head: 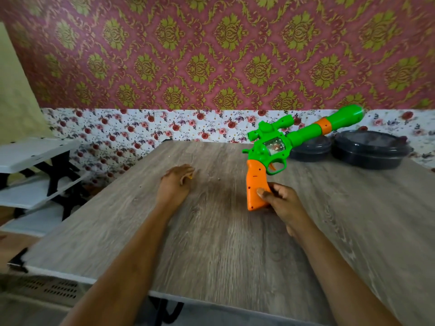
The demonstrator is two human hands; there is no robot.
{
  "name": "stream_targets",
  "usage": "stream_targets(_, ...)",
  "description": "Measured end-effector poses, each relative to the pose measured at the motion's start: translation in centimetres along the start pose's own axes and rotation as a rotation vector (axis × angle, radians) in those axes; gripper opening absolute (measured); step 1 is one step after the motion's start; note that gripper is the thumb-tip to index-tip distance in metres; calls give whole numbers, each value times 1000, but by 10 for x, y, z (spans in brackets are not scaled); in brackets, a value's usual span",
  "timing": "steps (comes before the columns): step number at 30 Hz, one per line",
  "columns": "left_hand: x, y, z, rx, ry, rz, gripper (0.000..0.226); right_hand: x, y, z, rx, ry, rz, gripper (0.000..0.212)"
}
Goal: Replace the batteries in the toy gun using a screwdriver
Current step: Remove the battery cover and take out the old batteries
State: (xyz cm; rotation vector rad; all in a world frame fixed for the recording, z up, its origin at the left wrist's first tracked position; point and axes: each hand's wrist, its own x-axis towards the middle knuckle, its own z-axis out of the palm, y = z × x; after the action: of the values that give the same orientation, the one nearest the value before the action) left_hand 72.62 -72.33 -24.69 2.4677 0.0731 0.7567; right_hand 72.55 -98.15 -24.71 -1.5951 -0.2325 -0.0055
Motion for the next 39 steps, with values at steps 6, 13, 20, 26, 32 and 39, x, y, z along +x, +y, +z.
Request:
stream_targets(6, -28, 82, 8, -781, -330, -292, 20, -4, -3, 3, -92, 31, -85, 24)
stream_targets(13, -37, 107, 28, -876, -551, -238, 33, -12, -5, -9, -219, 49, -228, 31)
stream_targets(20, -38, 98, 35, -954, -520, -263, 17, 2, 2, -9, 184, -117, -11, 43)
stream_targets(26, -41, 100, 38, -935, -553, -213, 22, 3, 1, -4, 443, -37, 16, 31)
stream_targets(32, -44, 98, 41, -902, -597, -153, 27, 1, -2, -7, 377, 102, -65, 19)
stream_targets(39, -47, 95, 40, -932, -664, -103, 16, 5, 2, -12, 232, 174, -81, 11)
